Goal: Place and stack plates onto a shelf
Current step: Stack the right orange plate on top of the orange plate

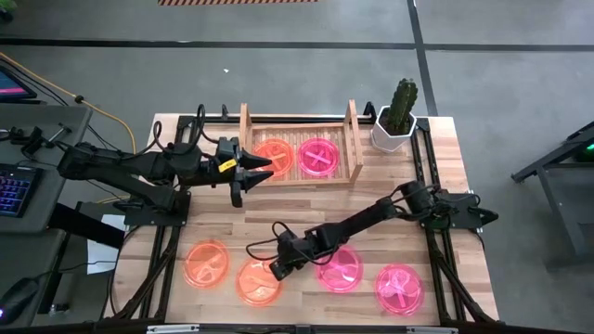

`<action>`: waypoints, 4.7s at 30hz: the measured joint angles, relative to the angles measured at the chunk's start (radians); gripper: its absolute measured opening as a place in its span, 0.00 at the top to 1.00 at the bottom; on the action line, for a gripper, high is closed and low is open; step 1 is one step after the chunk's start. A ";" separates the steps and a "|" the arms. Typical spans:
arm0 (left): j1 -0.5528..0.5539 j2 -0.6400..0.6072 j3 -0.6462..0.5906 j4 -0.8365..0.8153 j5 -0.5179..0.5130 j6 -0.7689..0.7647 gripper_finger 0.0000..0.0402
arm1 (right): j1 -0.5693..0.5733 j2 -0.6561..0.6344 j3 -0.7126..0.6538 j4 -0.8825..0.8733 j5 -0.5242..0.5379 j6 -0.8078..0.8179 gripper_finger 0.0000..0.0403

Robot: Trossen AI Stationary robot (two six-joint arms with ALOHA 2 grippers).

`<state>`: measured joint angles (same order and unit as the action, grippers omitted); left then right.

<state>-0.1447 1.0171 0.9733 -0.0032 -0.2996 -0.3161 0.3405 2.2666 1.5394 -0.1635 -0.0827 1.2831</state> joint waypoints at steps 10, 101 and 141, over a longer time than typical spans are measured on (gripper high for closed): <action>0.000 0.000 0.000 -0.003 0.000 -0.014 0.61 | -0.003 0.000 -0.003 0.001 -0.041 -0.085 0.98; 0.000 0.049 0.000 -0.097 -0.080 -0.100 0.61 | 0.037 -0.263 -0.265 0.118 -0.096 -0.228 1.00; 0.000 -0.272 0.001 -0.141 -0.045 -0.038 0.61 | -0.455 -0.697 -0.535 0.049 0.205 -0.238 1.00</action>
<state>-0.1448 0.7456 0.9745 -0.1445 -0.3451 -0.3546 -0.1145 1.5699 1.0043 -0.1140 0.1225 1.0449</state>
